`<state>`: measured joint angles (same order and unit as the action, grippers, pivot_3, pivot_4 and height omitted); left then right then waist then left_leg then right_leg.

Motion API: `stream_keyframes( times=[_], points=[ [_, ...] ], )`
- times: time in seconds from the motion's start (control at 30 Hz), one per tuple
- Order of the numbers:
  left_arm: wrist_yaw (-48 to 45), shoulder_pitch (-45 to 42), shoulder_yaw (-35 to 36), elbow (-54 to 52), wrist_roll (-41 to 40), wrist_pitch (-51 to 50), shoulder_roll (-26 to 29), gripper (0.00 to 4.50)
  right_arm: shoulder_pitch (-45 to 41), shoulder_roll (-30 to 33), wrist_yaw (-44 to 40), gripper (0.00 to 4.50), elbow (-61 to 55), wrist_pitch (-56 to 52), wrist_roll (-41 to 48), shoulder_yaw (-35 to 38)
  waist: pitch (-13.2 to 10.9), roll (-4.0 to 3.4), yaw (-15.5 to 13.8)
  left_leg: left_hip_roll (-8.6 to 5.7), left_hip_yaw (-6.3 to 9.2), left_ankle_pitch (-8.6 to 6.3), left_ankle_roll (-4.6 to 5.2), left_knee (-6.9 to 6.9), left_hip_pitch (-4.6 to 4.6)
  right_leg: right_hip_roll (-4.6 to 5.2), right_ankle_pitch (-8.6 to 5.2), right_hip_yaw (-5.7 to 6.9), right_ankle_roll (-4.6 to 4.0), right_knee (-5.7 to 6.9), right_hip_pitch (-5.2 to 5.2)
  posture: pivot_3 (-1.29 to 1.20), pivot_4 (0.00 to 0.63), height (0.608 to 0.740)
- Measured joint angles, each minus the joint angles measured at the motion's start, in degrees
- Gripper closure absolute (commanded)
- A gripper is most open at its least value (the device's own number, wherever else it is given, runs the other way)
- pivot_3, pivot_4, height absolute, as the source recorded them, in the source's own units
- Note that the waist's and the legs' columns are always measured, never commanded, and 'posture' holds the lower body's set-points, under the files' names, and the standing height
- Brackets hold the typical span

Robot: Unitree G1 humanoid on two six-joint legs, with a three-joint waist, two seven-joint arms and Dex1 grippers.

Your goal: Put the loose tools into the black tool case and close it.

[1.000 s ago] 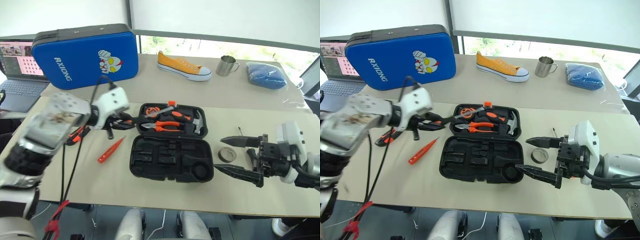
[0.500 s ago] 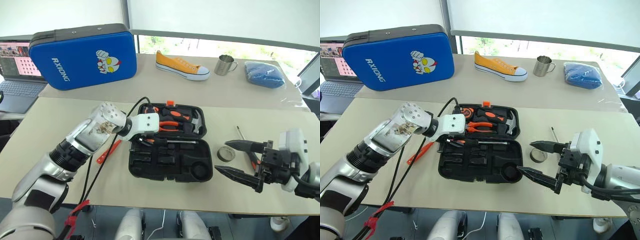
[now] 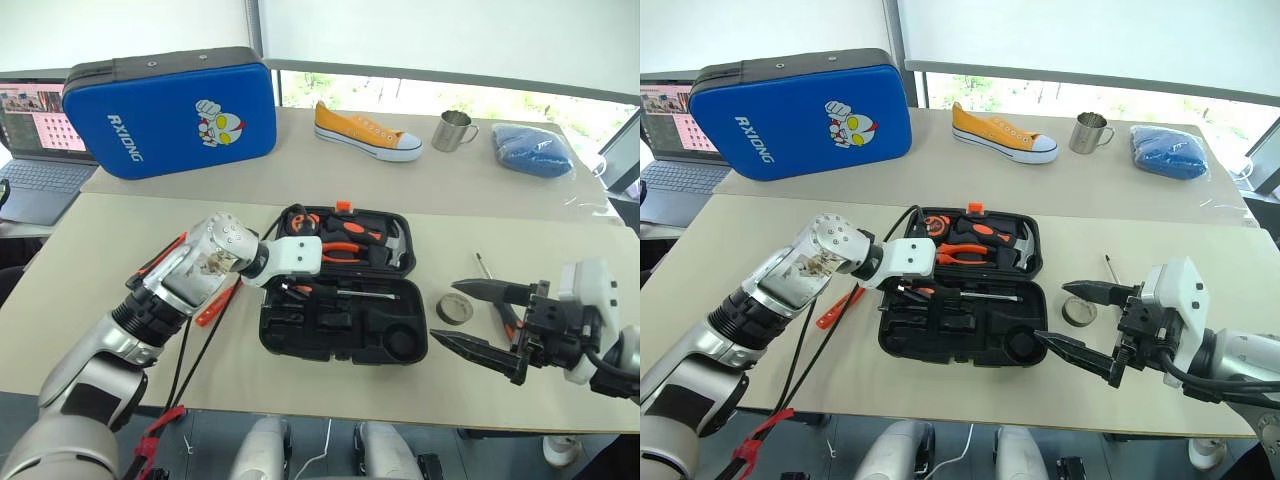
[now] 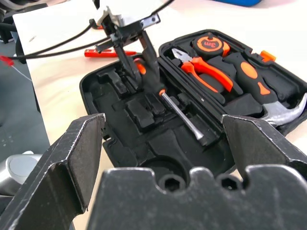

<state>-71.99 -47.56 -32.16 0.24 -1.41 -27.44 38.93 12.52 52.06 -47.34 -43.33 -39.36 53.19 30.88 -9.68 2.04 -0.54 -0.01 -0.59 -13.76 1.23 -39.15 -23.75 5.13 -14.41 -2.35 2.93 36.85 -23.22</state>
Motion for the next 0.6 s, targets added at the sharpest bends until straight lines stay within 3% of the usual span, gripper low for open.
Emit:
stream_keyframes(
  times=[0.03,0.07,0.37,0.5,0.53,0.6],
  points=[
    [0.13,-0.01,0.00,0.65,0.49,0.09,-0.09,3.59,-0.10,0.00,0.00,0.00,0.00,0.00,0.01,0.00,0.00,0.00,0.00,0.00,0.00,0.00,0.00,0.00,0.00,0.00,0.00,0.00,0.00,0.00,0.00,0.00,0.150,0.739],
    [0.39,-0.01,0.00,1.38,1.05,0.08,-0.16,3.09,-0.15,0.00,0.00,0.00,0.00,0.00,0.03,0.00,0.00,0.00,0.02,0.00,0.00,0.00,0.00,0.00,0.00,-0.01,0.00,0.00,0.00,0.00,0.00,0.00,0.150,0.739],
    [-0.05,-0.41,1.32,2.16,1.29,-0.08,-0.56,0.02,-0.45,0.00,0.01,0.00,0.04,0.00,1.10,-0.02,0.00,0.00,-0.05,-0.01,0.01,0.00,0.01,-0.04,0.00,0.01,0.00,0.00,0.01,0.03,0.02,0.00,0.150,0.739],
    [-0.06,-0.73,2.36,2.16,1.11,-0.33,-0.87,0.02,-0.78,0.00,0.05,0.00,0.20,0.00,1.20,-0.04,0.00,0.00,-0.07,-0.01,0.01,0.00,0.01,-0.06,0.00,0.02,0.01,0.01,0.01,0.05,0.02,0.00,0.150,0.739],
    [-0.27,-1.13,3.06,2.06,0.87,-0.52,-0.95,0.58,-0.78,0.00,0.05,0.00,0.22,0.00,1.19,-0.05,0.00,0.00,-0.07,-0.01,0.02,0.00,0.01,-0.06,-0.01,0.01,0.01,0.01,0.01,0.05,0.01,0.00,0.150,0.739],
    [-1.19,-2.17,4.70,1.45,-0.25,-1.21,-0.96,1.20,-0.77,0.00,0.02,0.00,0.24,0.00,1.19,-0.05,0.00,0.00,-0.03,-0.01,0.02,0.00,0.01,-0.07,-0.01,0.02,0.01,0.01,0.01,0.05,0.01,0.00,0.150,0.739]
  ],
)
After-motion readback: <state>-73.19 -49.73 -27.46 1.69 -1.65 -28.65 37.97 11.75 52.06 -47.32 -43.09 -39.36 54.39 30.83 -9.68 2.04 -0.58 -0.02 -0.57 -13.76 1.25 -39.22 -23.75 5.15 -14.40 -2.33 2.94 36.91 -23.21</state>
